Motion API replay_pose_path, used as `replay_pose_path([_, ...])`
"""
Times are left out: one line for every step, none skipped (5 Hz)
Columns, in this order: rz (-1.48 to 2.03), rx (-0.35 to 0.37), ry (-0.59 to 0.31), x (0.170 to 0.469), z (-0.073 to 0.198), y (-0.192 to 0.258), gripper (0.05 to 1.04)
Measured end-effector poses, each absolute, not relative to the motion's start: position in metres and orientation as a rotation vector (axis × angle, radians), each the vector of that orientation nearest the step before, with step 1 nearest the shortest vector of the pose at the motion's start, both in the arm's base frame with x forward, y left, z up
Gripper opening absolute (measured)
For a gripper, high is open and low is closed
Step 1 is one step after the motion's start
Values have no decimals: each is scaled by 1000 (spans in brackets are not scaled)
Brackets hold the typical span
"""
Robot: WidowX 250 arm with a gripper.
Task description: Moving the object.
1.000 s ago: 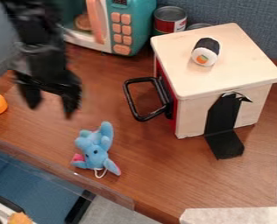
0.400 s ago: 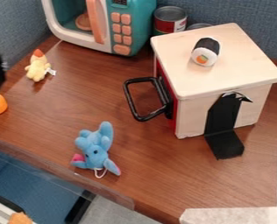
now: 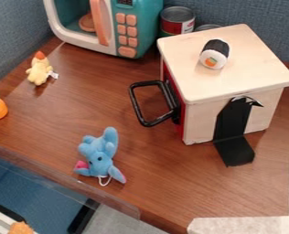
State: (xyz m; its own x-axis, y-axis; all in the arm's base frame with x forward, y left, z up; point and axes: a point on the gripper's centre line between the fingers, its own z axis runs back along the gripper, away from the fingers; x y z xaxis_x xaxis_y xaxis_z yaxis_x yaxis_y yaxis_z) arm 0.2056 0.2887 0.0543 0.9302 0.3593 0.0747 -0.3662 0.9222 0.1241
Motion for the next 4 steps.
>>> replay_pose_path([358, 158, -18, 219, 43, 283, 1001])
replay_pose_path([344, 183, 4, 231, 33, 282, 1001])
replay_pose_path([361, 189, 5, 233, 30, 285, 968])
replay_pose_path([353, 174, 12, 234, 24, 284, 690])
